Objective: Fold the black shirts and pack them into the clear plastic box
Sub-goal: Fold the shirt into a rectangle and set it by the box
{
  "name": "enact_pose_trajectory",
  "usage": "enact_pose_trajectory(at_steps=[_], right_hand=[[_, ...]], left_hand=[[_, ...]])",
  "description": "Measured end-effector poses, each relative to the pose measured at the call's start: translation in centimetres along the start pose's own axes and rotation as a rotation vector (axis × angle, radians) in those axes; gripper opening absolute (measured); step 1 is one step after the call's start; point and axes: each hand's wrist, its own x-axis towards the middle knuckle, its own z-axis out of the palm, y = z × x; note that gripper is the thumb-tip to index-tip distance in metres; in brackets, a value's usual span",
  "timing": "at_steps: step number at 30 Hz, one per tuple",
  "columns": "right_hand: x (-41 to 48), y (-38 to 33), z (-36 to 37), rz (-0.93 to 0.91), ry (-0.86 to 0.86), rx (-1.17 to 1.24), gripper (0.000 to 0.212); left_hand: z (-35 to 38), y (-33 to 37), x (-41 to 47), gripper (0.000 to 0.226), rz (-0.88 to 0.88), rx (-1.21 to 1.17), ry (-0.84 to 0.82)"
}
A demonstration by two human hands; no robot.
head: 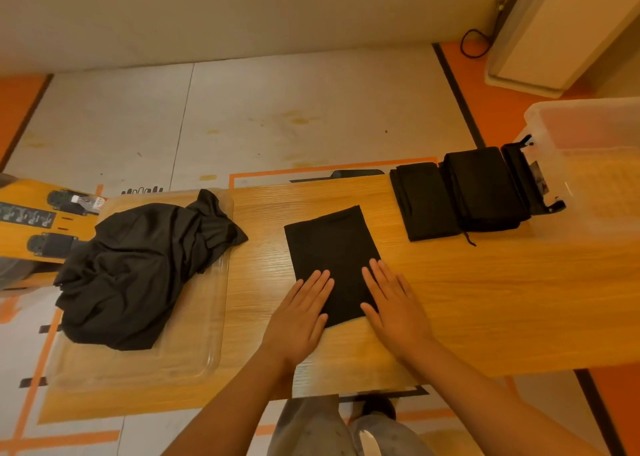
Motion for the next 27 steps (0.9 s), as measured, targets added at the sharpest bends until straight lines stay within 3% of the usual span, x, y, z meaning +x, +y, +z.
enact_pose_trajectory(at_steps=[6,11,16,20,23,27], right_hand=[[-4.6,-1.2,0.9,0.021,-0.014,0.031,0.075],[-5.6,-3.0,0.1,-0.151,0.044,0.032,0.093],[-5.0,-2.1,0.5,-0.229,-0.075,0.007,0.109],[-6.9,-1.2,1.1,-0.316,-0.057,0.004,0.119],[-8.9,-1.0,1.7,-0.348,-0.026,0.056,0.118],[-10.6,-0.7,2.4,-0.366,0.137,0.075,0.099]], left_hand=[[-0.4,1.3,-2.9,0.063,0.036,-0.043,0.005],[-0.3,3.0,-3.5,0.075,0.009,-0.053,0.059],[1.0,3.9,-5.0,0.085,-0.013,-0.024,0.010],[1.9,4.9,-6.9,0.099,-0.005,-0.033,-0.002],[2.3,5.5,-8.1,0.097,0.022,-0.017,-0.006],[3.5,6.7,-9.5,0.099,-0.013,0.003,0.070]])
